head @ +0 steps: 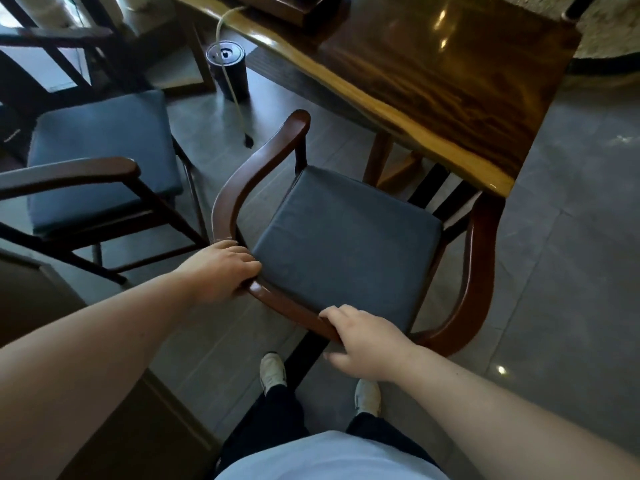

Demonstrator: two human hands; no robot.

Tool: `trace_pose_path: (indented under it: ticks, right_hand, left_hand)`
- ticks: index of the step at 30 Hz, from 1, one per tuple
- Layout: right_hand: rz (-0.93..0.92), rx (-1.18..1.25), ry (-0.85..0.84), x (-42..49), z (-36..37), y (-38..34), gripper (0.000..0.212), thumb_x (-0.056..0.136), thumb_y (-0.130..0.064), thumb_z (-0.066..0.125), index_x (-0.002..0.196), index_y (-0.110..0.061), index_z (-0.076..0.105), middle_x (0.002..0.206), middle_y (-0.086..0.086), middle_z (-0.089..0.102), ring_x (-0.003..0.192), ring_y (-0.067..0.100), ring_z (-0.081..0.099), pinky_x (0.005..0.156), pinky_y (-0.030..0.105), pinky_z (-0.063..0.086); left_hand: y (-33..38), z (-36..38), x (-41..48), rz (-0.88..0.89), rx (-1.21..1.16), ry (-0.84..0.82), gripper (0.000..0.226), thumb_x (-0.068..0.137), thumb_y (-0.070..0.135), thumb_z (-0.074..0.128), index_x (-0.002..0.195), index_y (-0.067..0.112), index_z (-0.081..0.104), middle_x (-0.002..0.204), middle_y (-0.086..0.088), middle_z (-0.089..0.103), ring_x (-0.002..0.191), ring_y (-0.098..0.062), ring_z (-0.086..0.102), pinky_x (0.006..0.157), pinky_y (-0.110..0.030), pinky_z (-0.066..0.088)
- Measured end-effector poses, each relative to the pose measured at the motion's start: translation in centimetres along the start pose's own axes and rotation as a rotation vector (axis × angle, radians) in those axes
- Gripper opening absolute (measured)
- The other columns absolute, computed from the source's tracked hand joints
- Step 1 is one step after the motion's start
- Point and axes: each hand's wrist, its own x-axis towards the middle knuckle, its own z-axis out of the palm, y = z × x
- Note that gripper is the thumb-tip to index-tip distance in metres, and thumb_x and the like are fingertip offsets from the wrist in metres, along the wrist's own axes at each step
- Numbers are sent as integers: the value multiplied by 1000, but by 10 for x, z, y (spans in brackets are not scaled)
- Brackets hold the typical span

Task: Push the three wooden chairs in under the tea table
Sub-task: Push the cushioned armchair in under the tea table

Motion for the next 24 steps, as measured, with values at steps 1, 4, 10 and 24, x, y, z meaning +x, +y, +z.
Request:
trace_pose_path:
  ticks: [1, 4, 10, 24]
  right_hand:
    - [39, -9, 8, 9, 1, -11, 53, 88, -37, 61, 134, -24, 39, 122, 2, 52, 110, 26, 53, 86, 43, 50]
    - [133, -47, 7, 27, 4, -36, 42, 82, -9, 57, 122, -17, 46, 109, 7, 57, 98, 31, 59, 78, 43, 52]
    - [164, -13, 117, 28, 15, -51, 49, 79, -4, 55, 125, -20, 48, 108, 4, 67, 94, 33, 64, 76, 42, 53]
    - [216, -5, 284, 121, -35, -76, 31, 84, -10, 60, 113, -17, 48, 96, 11, 69, 85, 37, 65, 60, 33, 38]
  left_hand:
    - [-7, 2, 2, 23, -25, -7, 30, 88, 43, 57, 113, 27, 59, 120, 10, 63, 122, -12, 48, 107, -33, 30]
    - [-24, 3, 5, 126, 19, -56, 24, 91, 41, 50, 110, 26, 55, 114, 9, 65, 112, -17, 55, 100, -38, 38]
    - [-44, 0, 12, 280, 110, -180, 18, 94, 31, 46, 110, 24, 49, 107, 3, 65, 98, -25, 62, 80, -42, 51]
    - [-134, -34, 57, 38, -24, -22, 10, 88, 34, 52, 95, 32, 60, 84, 8, 61, 80, -13, 58, 58, -24, 37]
